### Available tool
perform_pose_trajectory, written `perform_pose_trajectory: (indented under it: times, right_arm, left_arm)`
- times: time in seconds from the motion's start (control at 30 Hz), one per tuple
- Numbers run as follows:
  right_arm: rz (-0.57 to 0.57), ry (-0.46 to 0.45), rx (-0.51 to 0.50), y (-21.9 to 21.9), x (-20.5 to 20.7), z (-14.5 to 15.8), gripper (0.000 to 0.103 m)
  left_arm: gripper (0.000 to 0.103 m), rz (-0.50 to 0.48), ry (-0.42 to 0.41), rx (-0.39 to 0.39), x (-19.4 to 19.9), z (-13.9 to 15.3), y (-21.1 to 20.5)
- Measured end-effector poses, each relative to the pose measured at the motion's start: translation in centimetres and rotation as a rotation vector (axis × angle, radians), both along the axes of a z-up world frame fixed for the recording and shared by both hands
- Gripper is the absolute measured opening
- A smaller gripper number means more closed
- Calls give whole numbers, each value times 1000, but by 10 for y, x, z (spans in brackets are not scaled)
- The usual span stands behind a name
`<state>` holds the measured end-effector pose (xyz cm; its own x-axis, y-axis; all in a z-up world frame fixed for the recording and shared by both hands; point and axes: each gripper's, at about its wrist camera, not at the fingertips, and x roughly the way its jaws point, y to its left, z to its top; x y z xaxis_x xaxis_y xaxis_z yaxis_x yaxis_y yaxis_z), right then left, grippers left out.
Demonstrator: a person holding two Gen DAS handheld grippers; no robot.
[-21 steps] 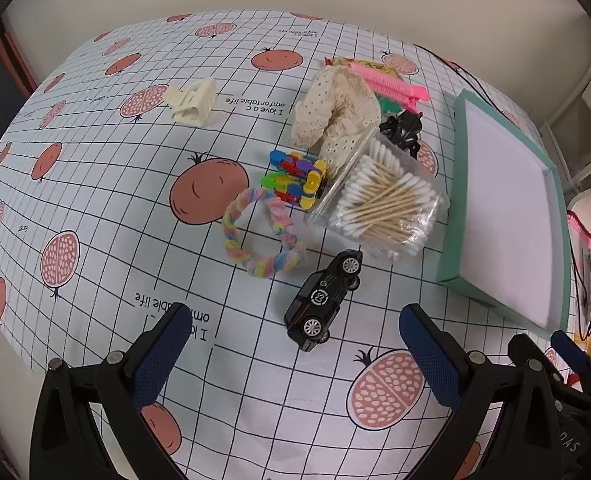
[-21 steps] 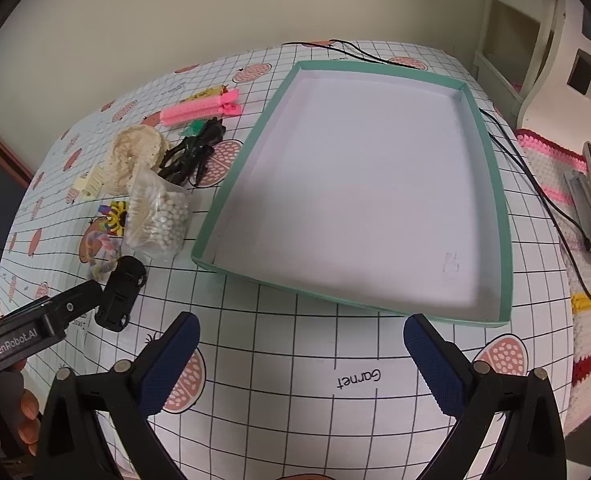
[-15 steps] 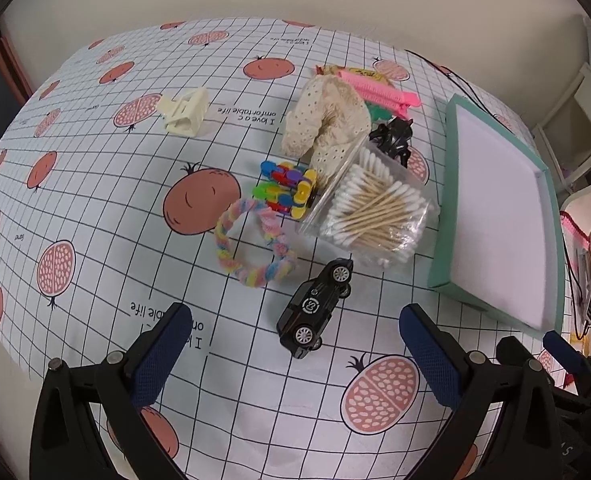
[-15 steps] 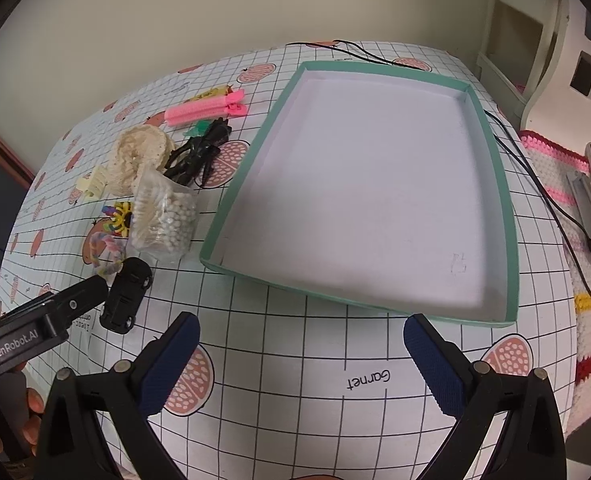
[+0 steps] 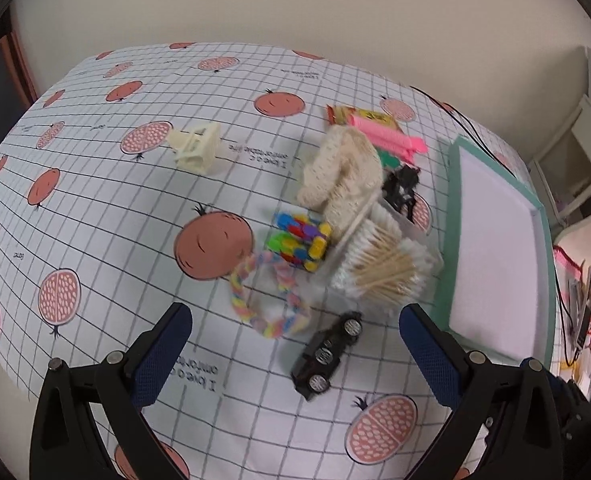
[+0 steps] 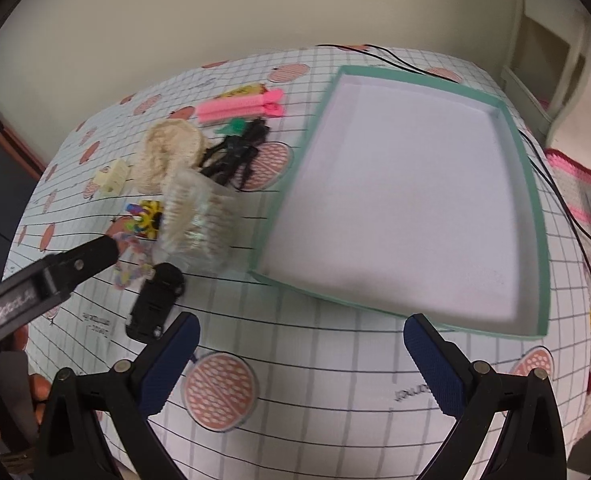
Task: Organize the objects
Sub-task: 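Move both grippers toward the black toy car and rainbow ring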
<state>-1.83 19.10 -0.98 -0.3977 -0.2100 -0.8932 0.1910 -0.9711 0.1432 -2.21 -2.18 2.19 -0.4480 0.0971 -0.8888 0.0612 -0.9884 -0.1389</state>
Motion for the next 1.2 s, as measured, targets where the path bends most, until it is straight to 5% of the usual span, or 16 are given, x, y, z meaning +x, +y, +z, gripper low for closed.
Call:
perform_pose_trajectory:
  times: [0.17,0.47,0.83,1.2]
  right_arm:
    - [52,4,-19,-26,1,-2,103]
    - [132,17,-34,-69,2,-8,103]
    - [162,-21,-26,-93,-4,-25,103]
    - [201,-53,-3,-112,-6,-40,96]
  left_arm:
    - [103,46,3,-7,-7,-2,-19]
    - [103,134,-110,-9,-23,-24,-51]
    - [102,121,-138,-47,-32,-36,-51]
    - [89,96,-175,-48,-42,-51,-50]
